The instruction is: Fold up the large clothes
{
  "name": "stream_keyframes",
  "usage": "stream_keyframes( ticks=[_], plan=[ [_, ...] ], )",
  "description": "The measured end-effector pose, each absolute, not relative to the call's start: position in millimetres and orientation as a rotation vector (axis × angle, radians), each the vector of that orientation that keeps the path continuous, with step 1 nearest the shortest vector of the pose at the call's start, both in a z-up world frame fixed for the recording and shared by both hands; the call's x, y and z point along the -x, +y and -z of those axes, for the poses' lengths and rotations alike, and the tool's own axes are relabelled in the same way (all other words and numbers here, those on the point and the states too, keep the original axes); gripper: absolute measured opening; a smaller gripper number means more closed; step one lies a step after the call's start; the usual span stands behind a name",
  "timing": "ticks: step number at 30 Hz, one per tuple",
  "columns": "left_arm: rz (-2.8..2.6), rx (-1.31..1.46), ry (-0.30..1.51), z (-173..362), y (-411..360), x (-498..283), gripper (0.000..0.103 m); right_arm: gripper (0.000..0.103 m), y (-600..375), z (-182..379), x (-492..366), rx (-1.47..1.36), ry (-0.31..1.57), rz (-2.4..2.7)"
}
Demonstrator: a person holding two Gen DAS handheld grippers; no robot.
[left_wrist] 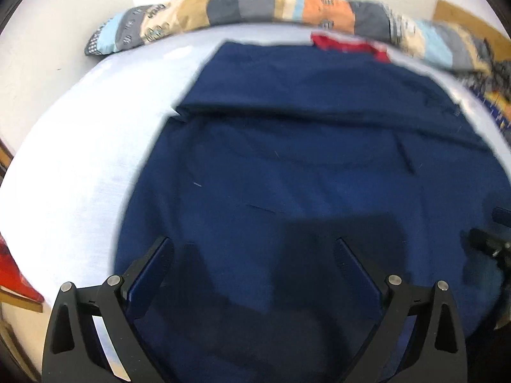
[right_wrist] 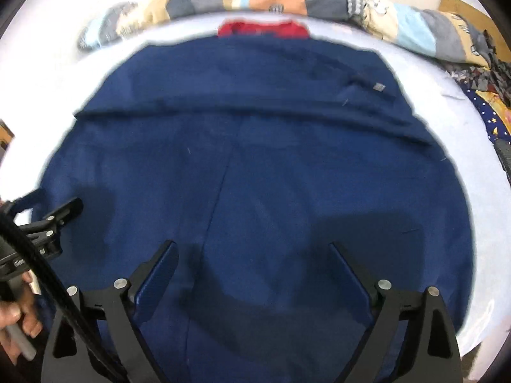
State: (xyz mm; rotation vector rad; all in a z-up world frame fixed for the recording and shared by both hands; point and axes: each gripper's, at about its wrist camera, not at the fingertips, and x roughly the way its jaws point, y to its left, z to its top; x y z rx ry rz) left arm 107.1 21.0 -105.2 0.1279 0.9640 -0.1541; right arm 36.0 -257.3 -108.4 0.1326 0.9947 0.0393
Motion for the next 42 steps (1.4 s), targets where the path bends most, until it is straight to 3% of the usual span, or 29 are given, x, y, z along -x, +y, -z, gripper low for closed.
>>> stream_keyframes(
  ticks=[8,16,29,31,33,36,41,42],
  plan=[
    [0.228,-0.016,1.073,85,104,-86,0.1,0.096,-356,71,28,-0.216,1.067,-0.378],
    [0.114,0.293,1.235,118,167,-82,0.1,0.096,-425,116,42,-0.453,1.189,-0.037],
    [0.2,0.263,1.287,124,158,-83,0.1,0.095,-377,201,105,-0.852,1.234,0.275],
    [0.201,0.265,1.291,124,159,-82,0.1,0.072,-371,213,101,-0.885,1.23,0.238],
    [0.206,0.263,1.298,125,161,-81,0.1,0.065,-365,207,104,-0.876,1.192,0.219],
    [0.213,0.282,1.322,128,164,-81,0.1,0.042,-367,197,117,-0.925,1.149,0.176],
    [0.257,0.286,1.367,131,157,-70,0.099,0.035,-359,153,124,-0.928,1.024,0.021],
    [0.262,0.268,1.372,132,154,-68,0.09,0.034,-359,146,124,-0.925,1.012,0.002]
  ],
)
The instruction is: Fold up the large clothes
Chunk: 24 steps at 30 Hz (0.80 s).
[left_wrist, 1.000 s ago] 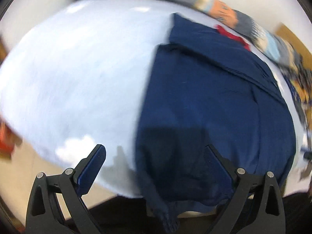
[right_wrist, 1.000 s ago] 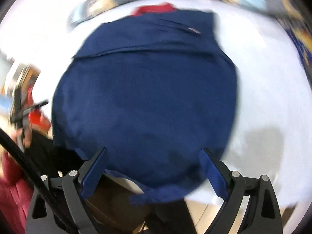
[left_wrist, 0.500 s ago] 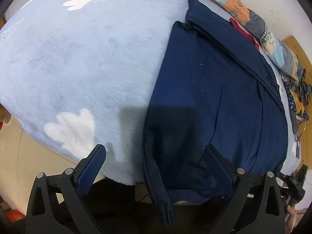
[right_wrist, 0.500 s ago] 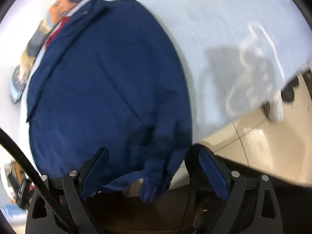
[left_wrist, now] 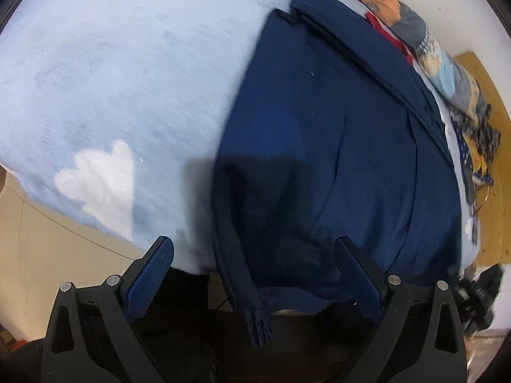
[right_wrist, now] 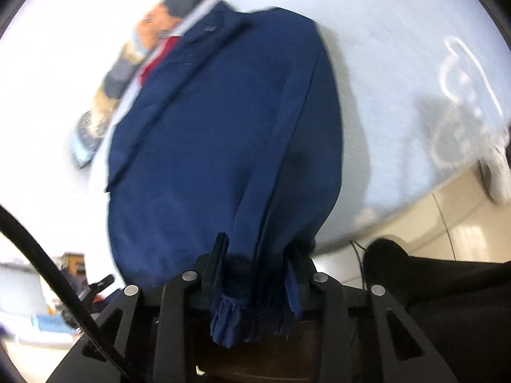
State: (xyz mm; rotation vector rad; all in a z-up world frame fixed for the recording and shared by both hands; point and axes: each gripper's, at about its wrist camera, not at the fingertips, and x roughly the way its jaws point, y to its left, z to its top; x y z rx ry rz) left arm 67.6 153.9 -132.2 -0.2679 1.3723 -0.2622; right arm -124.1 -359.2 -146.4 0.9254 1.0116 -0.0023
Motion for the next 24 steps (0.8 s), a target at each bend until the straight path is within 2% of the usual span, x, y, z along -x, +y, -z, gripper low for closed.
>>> stream_keyframes(
  ticks=[1,3,4,7,13,15,16,24],
  plan=[
    [0.262,0.26,1.38,135,152,-66,0.083,0.034,-360,140,125,-0.922,0.996,-0.01],
    [0.263,0.266,1.439,147,150,-64,0.043,0.033,-369,135,125,-0.909,0.983,-0.021],
    [0.263,0.275,1.477,154,149,-63,0.037,0.033,-374,134,126,-0.926,0.974,-0.022],
    [0.262,0.243,1.532,165,141,-59,0.036,0.033,-372,142,129,-0.928,0.968,-0.041],
    [0.224,0.111,1.497,166,119,-53,0.036,0.033,-369,139,127,-0.904,0.959,-0.063],
    [0.214,0.077,1.462,159,115,-47,0.014,0.033,-366,138,129,-0.901,0.961,-0.061],
    [0.227,0.088,1.431,152,115,-44,0.007,0.033,-365,138,129,-0.899,0.96,-0.059],
    [0.361,0.224,1.259,100,120,-35,0.005,0.032,-370,125,132,-0.896,0.946,-0.074]
  ],
)
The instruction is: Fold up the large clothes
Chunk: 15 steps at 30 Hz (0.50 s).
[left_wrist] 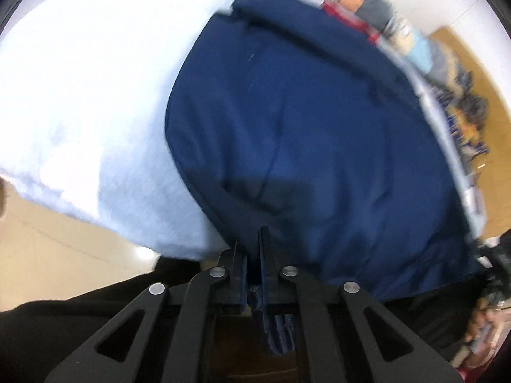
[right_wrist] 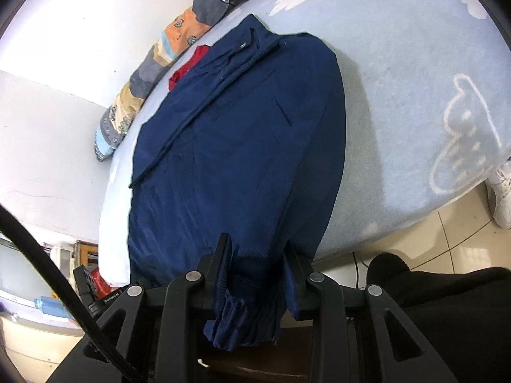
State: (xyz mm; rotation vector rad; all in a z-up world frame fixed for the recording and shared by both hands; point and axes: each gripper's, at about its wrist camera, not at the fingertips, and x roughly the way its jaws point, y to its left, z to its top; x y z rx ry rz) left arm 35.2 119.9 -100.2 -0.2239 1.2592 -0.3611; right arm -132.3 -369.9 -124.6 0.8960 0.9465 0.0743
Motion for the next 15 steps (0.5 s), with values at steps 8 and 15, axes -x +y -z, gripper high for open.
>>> stream_keyframes(
  ticks=[8,15],
  plan=[
    [0.402,0.307,1.127,61,145,-64,0.005,0.022,-402,88,127,-0.919,0.822,-0.091],
    [0.413,0.291,1.097,55,121,-84,0.005,0.018,-427,53,101,-0.878,0.782,-0.114]
  ],
)
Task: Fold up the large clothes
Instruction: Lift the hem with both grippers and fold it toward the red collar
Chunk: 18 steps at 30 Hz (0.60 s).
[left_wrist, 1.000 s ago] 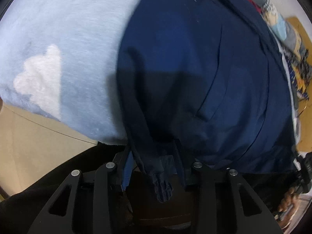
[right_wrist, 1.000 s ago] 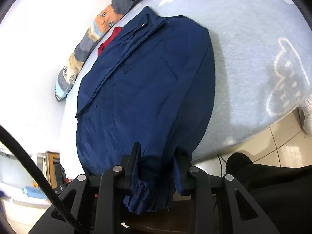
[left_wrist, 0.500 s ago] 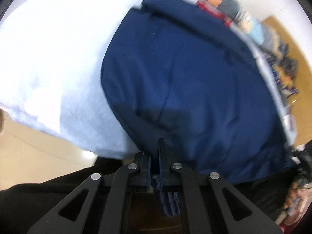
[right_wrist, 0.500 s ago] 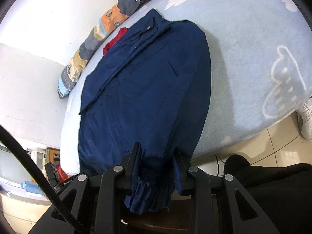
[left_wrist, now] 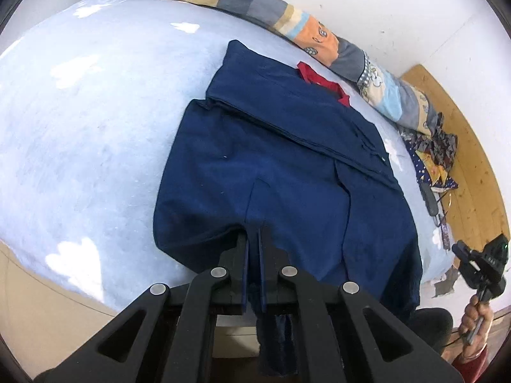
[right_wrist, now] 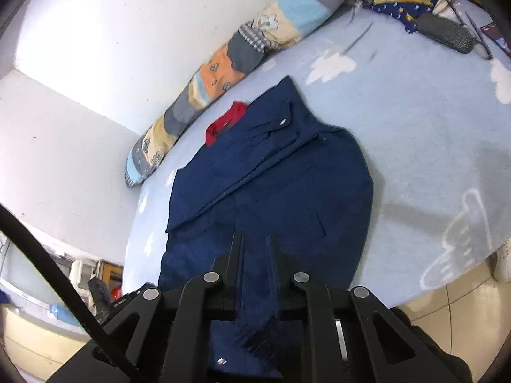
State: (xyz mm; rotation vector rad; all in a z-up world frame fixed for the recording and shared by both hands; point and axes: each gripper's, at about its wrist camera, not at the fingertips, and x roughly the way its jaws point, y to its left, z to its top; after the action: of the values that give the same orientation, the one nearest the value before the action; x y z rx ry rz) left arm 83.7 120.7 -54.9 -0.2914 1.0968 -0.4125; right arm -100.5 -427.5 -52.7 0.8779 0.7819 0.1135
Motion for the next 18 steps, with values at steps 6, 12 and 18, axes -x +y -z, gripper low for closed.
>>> stream_keyframes(
  ticks=[6,12,18],
  plan=[
    [0.407,0.245,1.085,60,115,-74,0.005,0.095,-402,76,104,-0.752,0.944,-0.024],
    [0.422,0.284,1.083,70,125,-76,0.005,0.095,-370,99,88,-0.701,1.061,0.066],
    [0.439,0.284,1.056,73,125,-70,0.005,0.095,-341,138,66,-0.619,1.242,0.189]
  ],
)
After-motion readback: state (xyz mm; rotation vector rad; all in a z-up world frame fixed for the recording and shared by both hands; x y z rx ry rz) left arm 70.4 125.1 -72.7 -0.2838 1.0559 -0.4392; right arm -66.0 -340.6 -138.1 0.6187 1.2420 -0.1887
